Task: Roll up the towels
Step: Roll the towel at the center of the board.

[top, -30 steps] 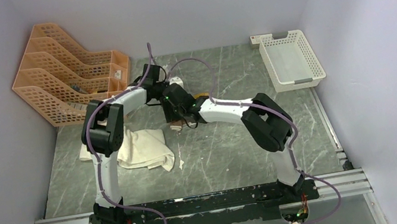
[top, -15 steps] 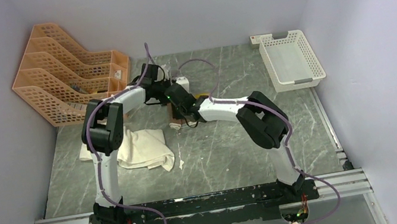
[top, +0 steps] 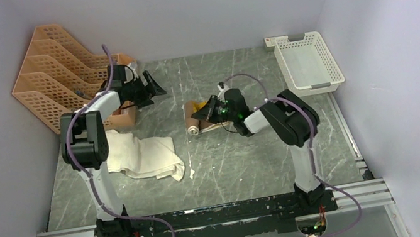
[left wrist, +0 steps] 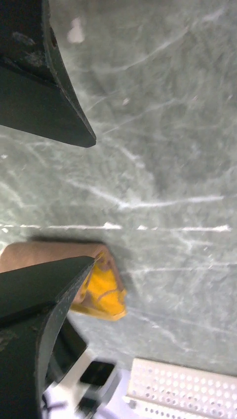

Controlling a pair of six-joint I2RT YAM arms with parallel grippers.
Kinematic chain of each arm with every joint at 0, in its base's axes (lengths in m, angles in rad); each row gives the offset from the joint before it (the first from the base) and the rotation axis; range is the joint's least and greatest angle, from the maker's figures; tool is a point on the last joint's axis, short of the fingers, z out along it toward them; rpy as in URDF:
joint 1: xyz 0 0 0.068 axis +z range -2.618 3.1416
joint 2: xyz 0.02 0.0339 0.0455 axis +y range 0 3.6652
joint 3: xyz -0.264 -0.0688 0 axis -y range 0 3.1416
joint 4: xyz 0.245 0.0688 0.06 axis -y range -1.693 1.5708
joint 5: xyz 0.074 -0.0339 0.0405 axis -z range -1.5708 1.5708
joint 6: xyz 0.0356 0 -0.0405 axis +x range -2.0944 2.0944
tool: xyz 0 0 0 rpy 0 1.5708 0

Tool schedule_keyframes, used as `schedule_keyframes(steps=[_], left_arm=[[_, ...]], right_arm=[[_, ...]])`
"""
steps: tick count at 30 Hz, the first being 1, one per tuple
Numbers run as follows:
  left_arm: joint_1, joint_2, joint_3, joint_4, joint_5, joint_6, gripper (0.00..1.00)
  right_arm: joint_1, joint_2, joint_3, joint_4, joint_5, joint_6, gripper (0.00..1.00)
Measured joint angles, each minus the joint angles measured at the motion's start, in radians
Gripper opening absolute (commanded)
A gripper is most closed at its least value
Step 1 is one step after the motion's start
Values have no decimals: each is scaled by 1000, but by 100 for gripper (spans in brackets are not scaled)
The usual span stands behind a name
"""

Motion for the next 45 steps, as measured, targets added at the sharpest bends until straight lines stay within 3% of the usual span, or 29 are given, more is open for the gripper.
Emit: schedule_keyframes(steps=[5, 8, 19, 21, 22, 23, 25, 27, 30, 33, 39, 45], left_arm=[[-25, -129, -140, 76, 42, -20, 88], [-59, -158, -197, 92, 74, -18, 84], [-179, -137, -315, 135, 109, -1, 71], [-185, -124, -315, 147, 110, -3, 50], [-187, -119, -315, 150, 111, -3, 28], [-188, -114, -315, 152, 112, -7, 14], [-191, -103, -312, 153, 119, -5, 8], [-195, -97, -302, 150, 117, 2, 7], [-199, -96, -286, 127, 96, 11, 7], [-202, -85, -246, 87, 68, 27, 7], [-204, -61, -143, 12, 16, 72, 7], [-204, -25, -94, -34, -2, 92, 7]], right_arm=[[-35, 196, -6, 357, -200, 245, 0], [-35, 281, -5, 485, -266, 360, 0], [-35, 284, 49, 417, -360, 373, 0], [-35, 284, 51, 403, -369, 369, 0], [-35, 284, 51, 396, -372, 368, 0], [-35, 284, 51, 389, -374, 366, 0], [-35, 284, 55, 374, -375, 359, 7], [-35, 283, 59, 349, -376, 346, 28], [-35, 242, 80, 216, -379, 269, 55], [-21, 146, 167, -74, -320, 79, 68], [65, -19, 379, -579, -41, -307, 73], [166, -35, 492, -874, 193, -500, 71]])
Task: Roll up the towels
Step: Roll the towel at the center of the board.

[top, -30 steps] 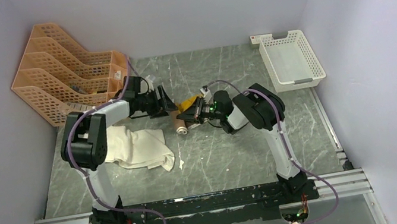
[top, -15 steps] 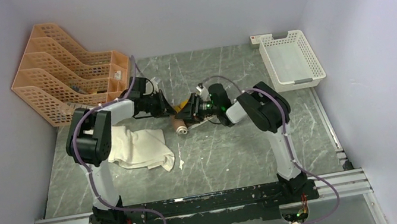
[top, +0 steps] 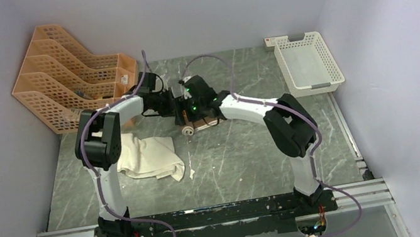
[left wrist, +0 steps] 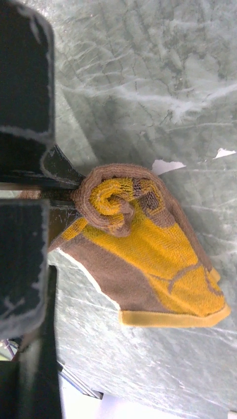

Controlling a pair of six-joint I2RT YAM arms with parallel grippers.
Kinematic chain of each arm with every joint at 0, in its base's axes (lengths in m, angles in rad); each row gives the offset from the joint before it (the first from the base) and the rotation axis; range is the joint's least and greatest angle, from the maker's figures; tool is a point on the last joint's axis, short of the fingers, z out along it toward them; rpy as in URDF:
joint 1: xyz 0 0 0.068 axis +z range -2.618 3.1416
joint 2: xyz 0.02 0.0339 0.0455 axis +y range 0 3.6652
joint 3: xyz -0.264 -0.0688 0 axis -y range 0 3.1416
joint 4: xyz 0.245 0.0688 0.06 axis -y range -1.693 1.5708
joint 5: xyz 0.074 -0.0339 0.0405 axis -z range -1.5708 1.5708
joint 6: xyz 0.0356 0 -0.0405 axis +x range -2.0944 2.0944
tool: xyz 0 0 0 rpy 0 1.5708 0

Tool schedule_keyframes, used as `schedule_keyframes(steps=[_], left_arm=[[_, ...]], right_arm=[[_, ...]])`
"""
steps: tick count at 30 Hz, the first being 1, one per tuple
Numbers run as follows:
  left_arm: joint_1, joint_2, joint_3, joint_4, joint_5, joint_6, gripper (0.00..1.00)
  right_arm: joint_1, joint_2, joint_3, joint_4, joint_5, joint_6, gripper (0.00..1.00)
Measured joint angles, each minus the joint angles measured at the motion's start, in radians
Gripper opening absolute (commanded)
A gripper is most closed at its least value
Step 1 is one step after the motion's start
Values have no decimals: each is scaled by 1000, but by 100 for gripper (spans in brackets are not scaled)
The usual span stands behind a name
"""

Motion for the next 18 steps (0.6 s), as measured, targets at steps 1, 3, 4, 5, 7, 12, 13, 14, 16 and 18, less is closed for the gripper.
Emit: schedule_keyframes(steps=[1, 3, 4, 5, 7, 12, 13, 14, 16, 18], left_arm=[[0, 10, 8, -8, 0, 1, 7], [1, 23, 19, -19, -2, 2, 7], [1, 26, 26, -27, -3, 2, 7], [1, 27, 30, -33, -3, 2, 7], [0, 29, 41, -47, -4, 5, 7], [0, 34, 44, -52, -6, 5, 7], [0, 34, 45, -52, -6, 5, 7], [0, 34, 45, -52, -6, 4, 7], [0, 34, 45, -52, -6, 4, 7], [0, 36, 46, -52, -5, 3, 18]], right_arm=[[21, 7, 14, -35, 28, -18, 70], [53, 20, 32, -83, 72, -40, 66], [70, 26, 37, -100, 90, -48, 65], [84, 33, 43, -116, 107, -54, 64], [104, 53, 54, -134, 134, -59, 60], [114, 111, 90, -160, 195, -62, 39], [115, 119, 95, -164, 211, -61, 31], [116, 124, 98, -167, 225, -58, 21], [115, 128, 98, -169, 253, -53, 0], [114, 127, 97, -166, 268, -41, 0]])
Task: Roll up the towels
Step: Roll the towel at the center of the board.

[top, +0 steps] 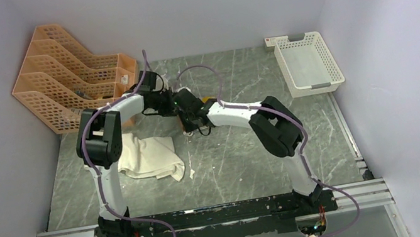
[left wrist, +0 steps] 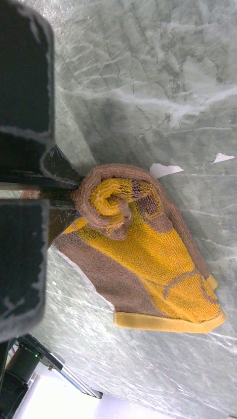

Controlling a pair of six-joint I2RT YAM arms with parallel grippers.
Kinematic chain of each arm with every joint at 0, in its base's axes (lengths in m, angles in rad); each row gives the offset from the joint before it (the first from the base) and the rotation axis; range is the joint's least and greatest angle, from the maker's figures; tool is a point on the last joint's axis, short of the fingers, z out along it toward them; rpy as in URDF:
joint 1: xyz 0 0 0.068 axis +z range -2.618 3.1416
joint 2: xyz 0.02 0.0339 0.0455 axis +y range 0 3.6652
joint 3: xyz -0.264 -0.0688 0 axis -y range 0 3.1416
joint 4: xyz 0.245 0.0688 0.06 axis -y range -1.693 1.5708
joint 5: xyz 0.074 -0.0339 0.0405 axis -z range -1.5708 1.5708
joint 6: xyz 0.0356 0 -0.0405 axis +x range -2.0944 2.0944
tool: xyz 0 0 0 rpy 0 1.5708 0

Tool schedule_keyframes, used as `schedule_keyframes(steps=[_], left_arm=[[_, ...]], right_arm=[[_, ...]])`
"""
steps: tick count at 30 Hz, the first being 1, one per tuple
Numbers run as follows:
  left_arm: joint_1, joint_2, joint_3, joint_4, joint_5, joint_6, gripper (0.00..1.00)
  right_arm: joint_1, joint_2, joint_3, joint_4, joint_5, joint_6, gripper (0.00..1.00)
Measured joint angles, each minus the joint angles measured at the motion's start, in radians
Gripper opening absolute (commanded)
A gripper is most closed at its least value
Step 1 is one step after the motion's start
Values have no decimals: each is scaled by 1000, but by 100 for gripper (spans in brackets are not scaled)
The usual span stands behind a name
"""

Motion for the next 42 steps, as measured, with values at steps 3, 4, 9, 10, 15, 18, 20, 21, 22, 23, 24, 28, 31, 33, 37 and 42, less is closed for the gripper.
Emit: schedule_keyframes(steps=[3, 4, 9, 10, 15, 18, 20, 21, 22, 23, 24, 28, 31, 33, 37, 42], left_arm=[[0, 3, 3, 0, 4, -4, 48], [0, 3, 3, 1, 4, -9, 60], [13, -12, 2, 15, 17, -43, 99], [14, -24, 0, 16, 10, -48, 99], [24, -105, -50, 72, 9, -85, 100], [24, -138, -108, 134, 17, -121, 97], [17, -139, -132, 165, 25, -142, 94], [11, -138, -143, 177, 29, -150, 92], [5, -137, -153, 187, 34, -162, 89], [-4, -134, -159, 197, 40, -170, 87], [-13, -127, -159, 208, 47, -176, 86], [-40, -91, -153, 230, 59, -183, 83], [-53, -50, -147, 233, 63, -182, 80], [-55, -31, -137, 238, 77, -186, 78], [-63, -10, -113, 241, 76, -179, 47], [-69, 15, -89, 210, 60, -148, 7]], right_arm=[[-8, -13, -46, 60, -17, 23, 0], [-17, -26, -77, 96, -40, 34, 0], [-159, -145, -351, 376, -286, 156, 0], [-192, -156, -392, 425, -333, 183, 0], [-296, -161, -534, 656, -522, 324, 0], [-321, -142, -587, 805, -616, 425, 0], [-333, -104, -600, 914, -680, 506, 0], [-338, -85, -604, 959, -701, 540, 0], [-343, -58, -608, 1016, -726, 578, 0], [-348, -32, -613, 1066, -746, 617, 0], [-351, -6, -619, 1110, -766, 653, 0], [-356, 34, -623, 1161, -801, 708, 0], [-356, 34, -610, 1159, -822, 709, 0], [-356, 34, -595, 1152, -837, 704, 0], [-356, 34, -568, 1149, -859, 702, 3], [-356, 32, -545, 1087, -865, 666, 51]])
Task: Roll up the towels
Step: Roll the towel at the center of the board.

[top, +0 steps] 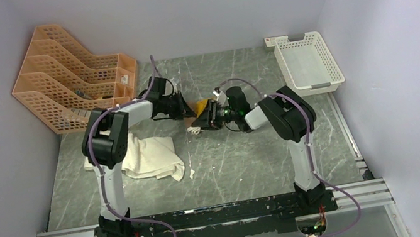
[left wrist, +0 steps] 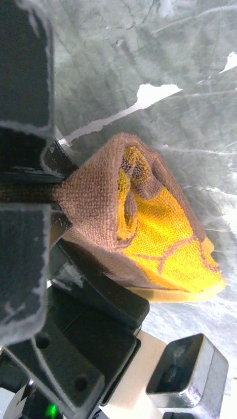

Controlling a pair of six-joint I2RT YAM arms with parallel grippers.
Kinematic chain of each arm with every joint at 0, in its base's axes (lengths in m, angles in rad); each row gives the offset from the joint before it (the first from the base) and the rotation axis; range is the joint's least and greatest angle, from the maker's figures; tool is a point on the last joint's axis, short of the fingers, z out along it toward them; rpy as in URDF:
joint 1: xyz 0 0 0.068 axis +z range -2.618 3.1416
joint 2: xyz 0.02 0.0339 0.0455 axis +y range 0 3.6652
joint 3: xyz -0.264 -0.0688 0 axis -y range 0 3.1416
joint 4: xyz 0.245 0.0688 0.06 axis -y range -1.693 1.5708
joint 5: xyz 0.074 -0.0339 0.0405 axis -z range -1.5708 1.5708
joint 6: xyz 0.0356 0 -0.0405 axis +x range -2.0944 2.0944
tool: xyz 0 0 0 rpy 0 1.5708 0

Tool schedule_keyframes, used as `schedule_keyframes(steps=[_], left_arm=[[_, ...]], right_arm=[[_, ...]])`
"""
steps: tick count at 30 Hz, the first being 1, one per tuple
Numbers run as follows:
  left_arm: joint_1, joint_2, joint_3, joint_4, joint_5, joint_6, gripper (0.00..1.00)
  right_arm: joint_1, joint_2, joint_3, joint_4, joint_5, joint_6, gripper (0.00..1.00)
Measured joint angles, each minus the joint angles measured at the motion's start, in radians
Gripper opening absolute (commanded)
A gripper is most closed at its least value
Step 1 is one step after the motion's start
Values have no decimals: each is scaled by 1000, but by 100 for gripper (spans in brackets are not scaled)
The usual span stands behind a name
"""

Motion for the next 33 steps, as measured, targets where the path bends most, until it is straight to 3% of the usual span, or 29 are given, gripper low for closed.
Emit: schedule_keyframes(steps=[2, 5, 10, 20, 33], left_arm=[[-1, 10, 22, -25, -8, 17, 7], [-2, 24, 64, -72, -25, 42, 7], [-2, 51, 146, -146, -79, 90, 7], [-2, 87, 222, -229, -106, 124, 7], [8, 99, 229, -231, -69, 116, 7]], right_arm=[[2, -18, 16, -102, 18, -70, 66], [13, -81, 82, -310, 73, -208, 79], [86, -215, 252, -663, 307, -480, 83], [295, -163, 463, -1006, 667, -718, 78], [349, -67, 474, -1037, 957, -729, 65]])
